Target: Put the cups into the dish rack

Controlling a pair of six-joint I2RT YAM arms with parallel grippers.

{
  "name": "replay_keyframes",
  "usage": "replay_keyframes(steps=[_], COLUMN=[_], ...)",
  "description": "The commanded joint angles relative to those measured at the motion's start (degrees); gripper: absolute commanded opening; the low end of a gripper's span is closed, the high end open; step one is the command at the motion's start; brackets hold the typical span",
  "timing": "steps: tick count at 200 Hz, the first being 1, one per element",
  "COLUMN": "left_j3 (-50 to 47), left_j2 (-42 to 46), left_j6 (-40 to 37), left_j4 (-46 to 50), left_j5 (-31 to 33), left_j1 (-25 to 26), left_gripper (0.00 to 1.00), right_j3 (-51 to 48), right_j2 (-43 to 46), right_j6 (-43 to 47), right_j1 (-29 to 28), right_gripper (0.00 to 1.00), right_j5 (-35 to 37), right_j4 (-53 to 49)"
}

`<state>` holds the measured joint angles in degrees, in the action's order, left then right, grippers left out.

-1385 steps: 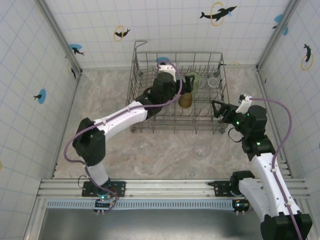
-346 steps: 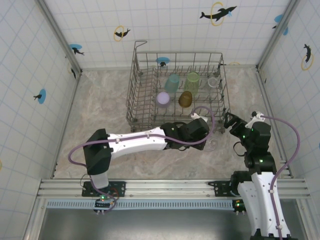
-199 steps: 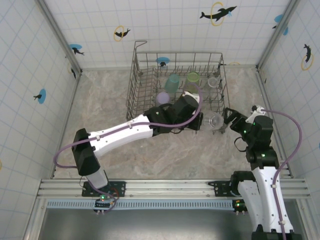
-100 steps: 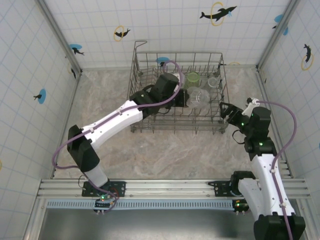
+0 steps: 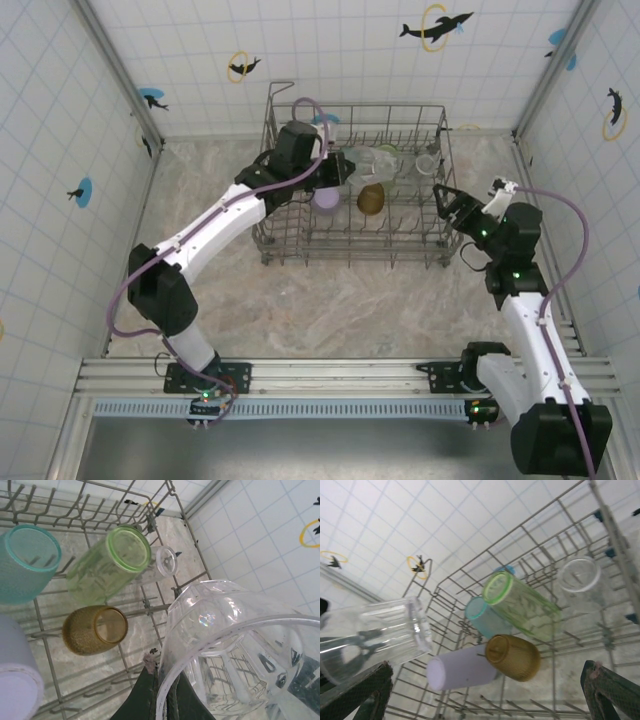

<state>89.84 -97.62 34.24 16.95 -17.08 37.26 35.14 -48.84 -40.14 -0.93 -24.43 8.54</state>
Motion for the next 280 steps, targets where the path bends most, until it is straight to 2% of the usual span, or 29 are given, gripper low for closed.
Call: replay_keyframes(steps=[1, 54, 62, 68, 102, 137, 177, 235, 280], left_j3=[-3.61, -15.66, -16.92, -17.58, -22.39, -26.48, -28.28, -30.25, -30.78], left_j2=[1.32, 3.48, 3.69, 3.84, 4.63, 5.69, 8.21, 7.71, 8.03], left_j6=[-0.97, 2.8, 2.83, 2.73, 2.72, 7.15, 7.01, 10.37, 10.33], left_j4=[-6.4, -22.31, -24.41, -25.4, -31.33, -37.53, -38.83, -44.55, -45.34], left_j5=[-7.99, -25.32, -27.19, -28.18, -32.99, -34.88, -35.14, -37.78, -37.79], left_j1=[-3.71, -12.22, -12.37, -14.52, -16.62, -19.01, -19.84, -19.86, -20.14], left_gripper=[0.0, 0.0, 0.0, 0.0, 0.0, 0.0, 0.0, 0.0, 0.0], right_j3=[-0.6, 0.93, 1.31, 1.51, 3.21, 5.3, 8.62, 13.17, 14.87], right_j2=[-1.95, -7.46, -8.66, -9.67, -14.92, -19.93, -25.56, -31.49, -36.29], right_j6=[-3.63, -6.77, -7.12, -7.52, -8.44, -9.4, -10.59, -14.26, -20.07], right_j1=[-1.18, -7.78, -9.04, -10.15, -16.1, -20.78, -24.23, -25.09, -26.32], right_gripper=[1.0, 1.0, 1.0, 1.0, 1.0, 1.0, 1.0, 1.0, 1.0], right_j5=[-4.35, -3.62, -3.48, -3.29, -1.17, 0.41, 0.63, -1.24, -2.79], right_j4=[7.88, 15.0, 16.04, 16.84, 20.48, 23.79, 26.67, 30.7, 37.36])
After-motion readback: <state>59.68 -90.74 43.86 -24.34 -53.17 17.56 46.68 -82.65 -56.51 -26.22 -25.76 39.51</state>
